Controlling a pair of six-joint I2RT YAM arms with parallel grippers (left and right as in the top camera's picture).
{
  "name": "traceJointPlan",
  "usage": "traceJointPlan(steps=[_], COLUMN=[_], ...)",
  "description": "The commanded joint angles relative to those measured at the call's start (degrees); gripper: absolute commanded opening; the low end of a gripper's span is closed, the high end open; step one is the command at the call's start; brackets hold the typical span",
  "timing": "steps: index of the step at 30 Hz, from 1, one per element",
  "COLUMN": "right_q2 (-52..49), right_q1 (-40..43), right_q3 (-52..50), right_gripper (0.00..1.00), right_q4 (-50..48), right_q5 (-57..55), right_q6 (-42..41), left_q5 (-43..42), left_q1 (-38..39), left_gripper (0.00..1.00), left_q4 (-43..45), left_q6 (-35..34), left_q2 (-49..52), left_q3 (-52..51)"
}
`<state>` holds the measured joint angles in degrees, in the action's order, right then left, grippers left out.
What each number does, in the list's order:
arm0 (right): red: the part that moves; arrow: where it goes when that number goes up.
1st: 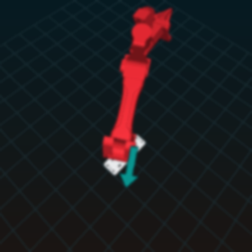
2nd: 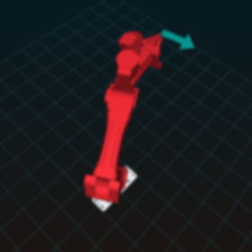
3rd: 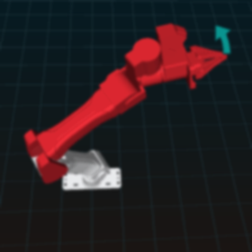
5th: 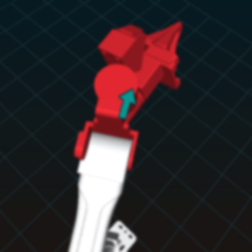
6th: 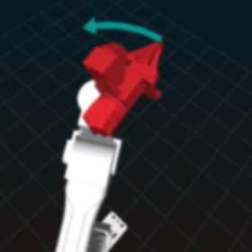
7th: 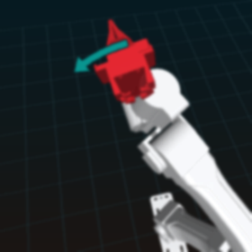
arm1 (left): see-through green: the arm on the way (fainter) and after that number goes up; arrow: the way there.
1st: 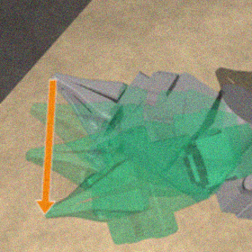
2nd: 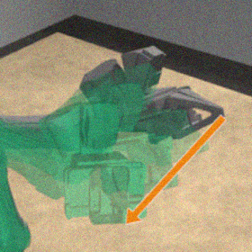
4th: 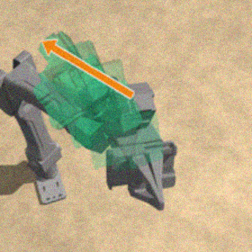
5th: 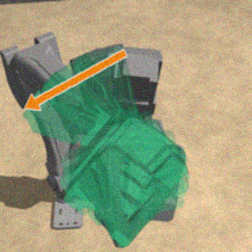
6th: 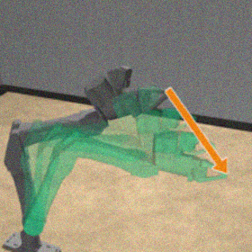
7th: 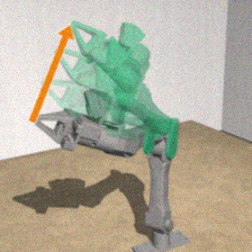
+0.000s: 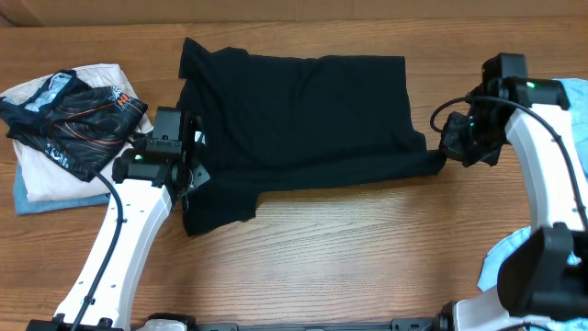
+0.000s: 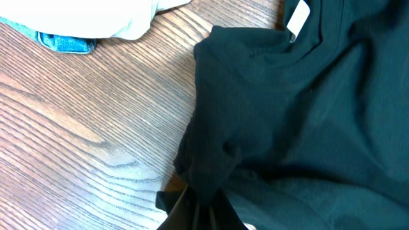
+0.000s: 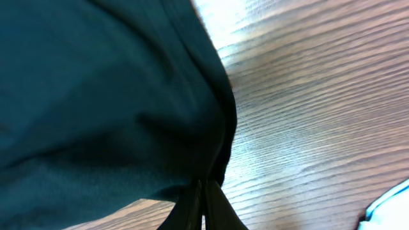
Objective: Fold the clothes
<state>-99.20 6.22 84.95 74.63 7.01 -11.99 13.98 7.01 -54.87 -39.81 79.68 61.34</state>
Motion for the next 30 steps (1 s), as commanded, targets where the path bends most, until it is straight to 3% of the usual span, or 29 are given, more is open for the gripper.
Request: traceJointPlan(steps=[1,14,15,16,17,18,19,30], right_q2=[-4.13,-13.20,-13.77,-14.19,-14.67,-14.80,-14.88,-14.88], right_q1=[-0.09,-0.09,-0.09,-0.09,-0.09,-0.09,-0.09,-0.15], right_q3=[-0.39,-0.39,-0.39,-0.39,-0.39,-0.39,-0.39,-0.70], right_gripper=[0.05,0.05,0.09,0.25,0.49,0.64,0.68,0.67], right_q4=[-0.07,-8.48,-9.05,-9.40,-9.46,-9.18,-8.79,0.02], right_q5=[-0.92,-0.44,-0.46,-0.44,-0.48,-0.50,-0.50,1.05], right_q6=[-0.35,-0.20,-0.20,-0.20,-0.17,-0.17,-0.17,3.13], left_q5=[1.64,-0.72,-0.72,-0.72,-0.74,-0.72,-0.72,-0.26], left_q1=[-0.35,-0.22,-0.22,-0.22,-0.22,-0.22,-0.22,-0.24], left_gripper=[0.09,0.10,0.09,0.09,0.09,0.10,0.10,0.14], left_q4=[0.33,9.31,9.29,9.20,8.98,8.41,7.80,0.35], left_q6=[1.25,1.01,1.01,1.05,1.03,1.07,1.09,1.09], left_q2=[-0.35,-0.28,-0.28,-0.28,-0.28,-0.28,-0.28,-0.28], left_q3=[1.05,0.50,0.48,0.46,0.42,0.37,0.35,-0.22])
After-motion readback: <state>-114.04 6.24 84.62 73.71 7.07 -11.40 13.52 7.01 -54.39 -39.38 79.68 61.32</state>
